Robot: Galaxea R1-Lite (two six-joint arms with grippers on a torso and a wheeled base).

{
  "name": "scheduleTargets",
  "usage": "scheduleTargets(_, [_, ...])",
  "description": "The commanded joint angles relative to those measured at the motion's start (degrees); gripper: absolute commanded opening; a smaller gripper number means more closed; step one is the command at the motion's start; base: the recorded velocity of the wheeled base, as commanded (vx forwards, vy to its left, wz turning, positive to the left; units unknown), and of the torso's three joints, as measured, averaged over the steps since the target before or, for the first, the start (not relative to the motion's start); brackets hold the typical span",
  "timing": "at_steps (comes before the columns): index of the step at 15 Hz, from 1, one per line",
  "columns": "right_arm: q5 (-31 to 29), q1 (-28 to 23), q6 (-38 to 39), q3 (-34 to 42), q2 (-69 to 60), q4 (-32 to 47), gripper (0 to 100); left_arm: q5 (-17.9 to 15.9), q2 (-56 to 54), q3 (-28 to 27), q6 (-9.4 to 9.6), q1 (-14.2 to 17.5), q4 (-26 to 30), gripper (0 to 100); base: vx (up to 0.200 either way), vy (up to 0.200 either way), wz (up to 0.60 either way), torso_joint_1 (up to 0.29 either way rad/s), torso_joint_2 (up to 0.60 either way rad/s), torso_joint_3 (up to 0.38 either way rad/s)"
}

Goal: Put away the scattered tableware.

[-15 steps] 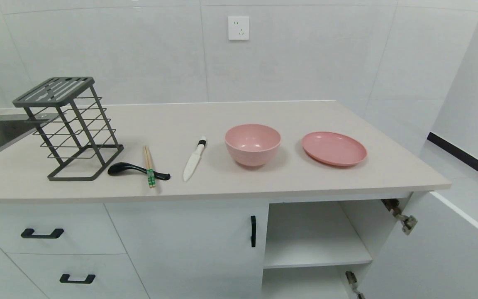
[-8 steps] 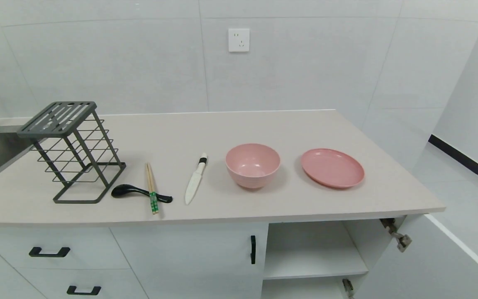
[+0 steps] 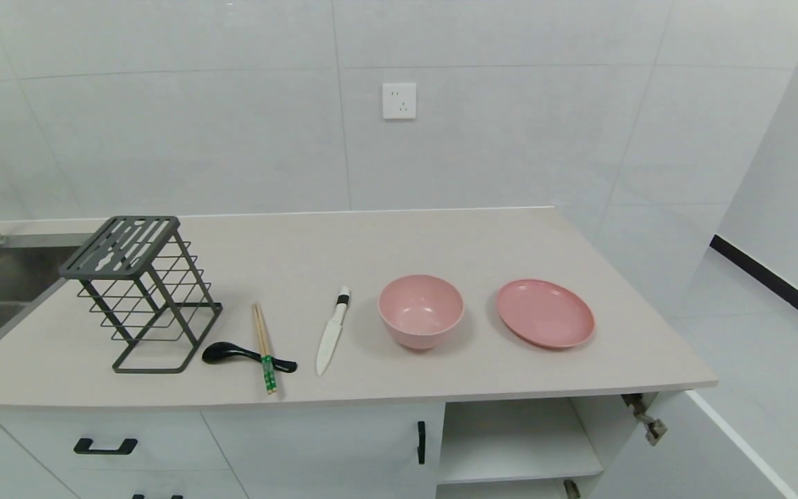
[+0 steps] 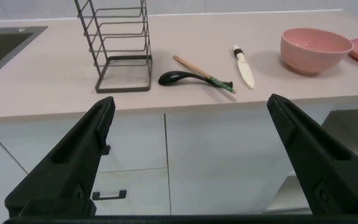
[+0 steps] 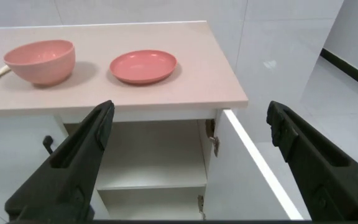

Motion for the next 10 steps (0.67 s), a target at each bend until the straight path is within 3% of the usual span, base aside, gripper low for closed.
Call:
scheduleTargets(1, [0.0, 0.0, 0.0, 0.0, 0.0, 0.0, 100, 0.0, 0.1, 0.0, 0.02, 0.0, 0.0, 100, 0.000, 0.000, 0.00, 0.325, -0.62, -0.300])
scheduleTargets(4, [0.1, 0.0, 0.0, 0.0, 0.0, 0.1, 100, -0.1, 0.1, 0.0, 0.02, 0.0, 0.0, 100, 0.000, 0.000, 0.00, 0.086, -0.21, -0.081])
scheduleTargets(6, [0.1, 0.0, 0.0, 0.0, 0.0, 0.0, 100, -0.1, 0.1, 0.0, 0.02, 0.0, 0.0, 100, 0.000, 0.000, -0.60, 0.022, -0.01, -0.014])
scheduleTargets(10, [0.1, 0.0, 0.0, 0.0, 0.0, 0.0, 100, -0.1, 0.1, 0.0, -0.07, 0.0, 0.0, 100, 0.000, 0.000, 0.00, 0.000, 0.00, 0.000])
